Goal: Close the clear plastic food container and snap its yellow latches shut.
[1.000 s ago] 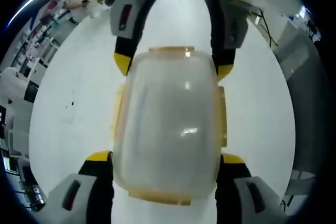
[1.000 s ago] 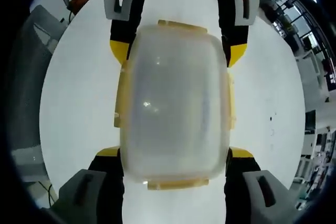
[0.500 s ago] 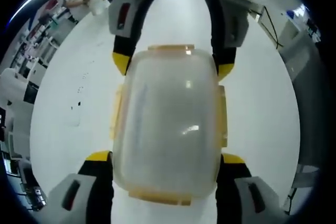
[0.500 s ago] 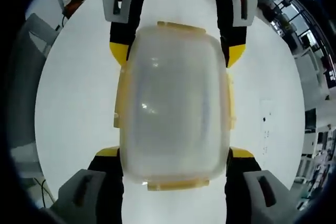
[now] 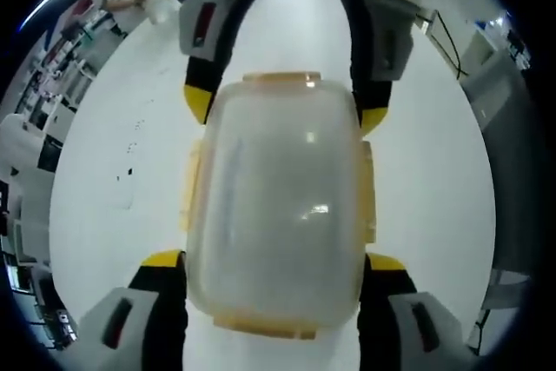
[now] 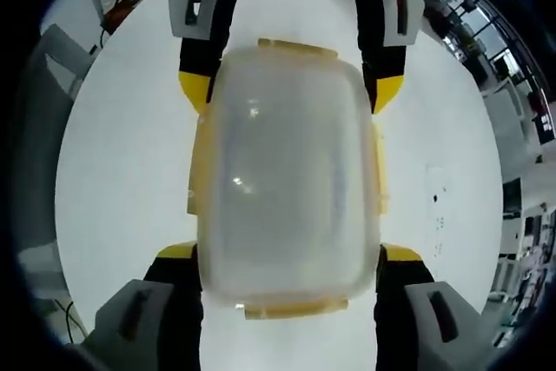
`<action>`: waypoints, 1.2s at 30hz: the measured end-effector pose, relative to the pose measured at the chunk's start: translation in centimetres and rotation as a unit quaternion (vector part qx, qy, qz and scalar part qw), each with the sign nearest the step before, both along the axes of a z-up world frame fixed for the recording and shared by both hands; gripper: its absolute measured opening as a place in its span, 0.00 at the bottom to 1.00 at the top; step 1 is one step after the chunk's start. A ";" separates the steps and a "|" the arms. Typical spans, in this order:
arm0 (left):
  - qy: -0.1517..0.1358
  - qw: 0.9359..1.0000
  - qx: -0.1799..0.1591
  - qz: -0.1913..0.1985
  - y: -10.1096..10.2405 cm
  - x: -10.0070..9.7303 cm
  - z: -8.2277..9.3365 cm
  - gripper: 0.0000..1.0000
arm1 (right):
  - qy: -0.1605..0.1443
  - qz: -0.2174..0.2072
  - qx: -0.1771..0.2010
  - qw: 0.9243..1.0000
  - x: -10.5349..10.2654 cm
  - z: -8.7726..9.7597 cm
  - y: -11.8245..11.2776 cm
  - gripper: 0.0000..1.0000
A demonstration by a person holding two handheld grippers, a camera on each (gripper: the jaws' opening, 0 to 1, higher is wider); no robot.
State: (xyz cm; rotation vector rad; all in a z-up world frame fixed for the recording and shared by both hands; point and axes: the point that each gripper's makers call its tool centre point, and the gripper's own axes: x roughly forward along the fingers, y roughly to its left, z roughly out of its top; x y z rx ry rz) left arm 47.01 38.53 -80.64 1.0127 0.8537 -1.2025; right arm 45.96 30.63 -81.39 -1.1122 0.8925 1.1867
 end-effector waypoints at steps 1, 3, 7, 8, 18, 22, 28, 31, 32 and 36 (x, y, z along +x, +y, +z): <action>-0.001 1.000 -0.004 -0.001 0.0 0.0 0.0 0.78 | 0.001 -0.001 0.008 1.000 0.0 0.0 0.1 0.80; -0.007 1.000 -0.017 0.001 0.0 -0.1 0.2 0.79 | -0.001 -0.004 0.038 0.999 0.1 0.2 0.3 0.80; -0.025 0.999 -0.036 0.002 0.1 -0.1 0.3 0.79 | -0.026 -0.011 0.074 0.997 0.1 0.3 0.8 0.81; -0.030 0.999 -0.044 0.005 0.0 0.0 0.4 0.79 | -0.033 -0.015 0.093 0.995 0.1 0.4 1.1 0.80; -0.061 0.969 -0.210 0.116 1.0 -0.3 1.6 0.78 | -0.058 -0.133 0.264 0.954 0.5 2.6 1.9 0.85; -0.078 0.951 -0.252 0.159 1.3 -0.6 1.9 0.78 | -0.054 -0.183 0.312 0.931 0.2 2.7 1.5 0.89; -0.101 0.920 -0.310 0.220 2.3 -0.4 2.4 0.82 | -0.054 -0.214 0.344 0.913 -1.0 2.1 1.2 0.98; -0.095 0.897 -0.347 0.255 3.0 -0.7 2.4 0.86 | -0.050 -0.239 0.374 0.895 -1.3 2.3 1.3 1.00; -0.100 0.889 -0.362 0.261 3.1 -1.0 2.4 0.89 | -0.035 -0.257 0.399 0.879 -1.6 2.6 1.7 1.00; -0.104 0.876 -0.387 0.268 3.1 -1.9 2.3 0.95 | -0.045 -0.268 0.414 0.868 -2.3 2.6 1.4 1.00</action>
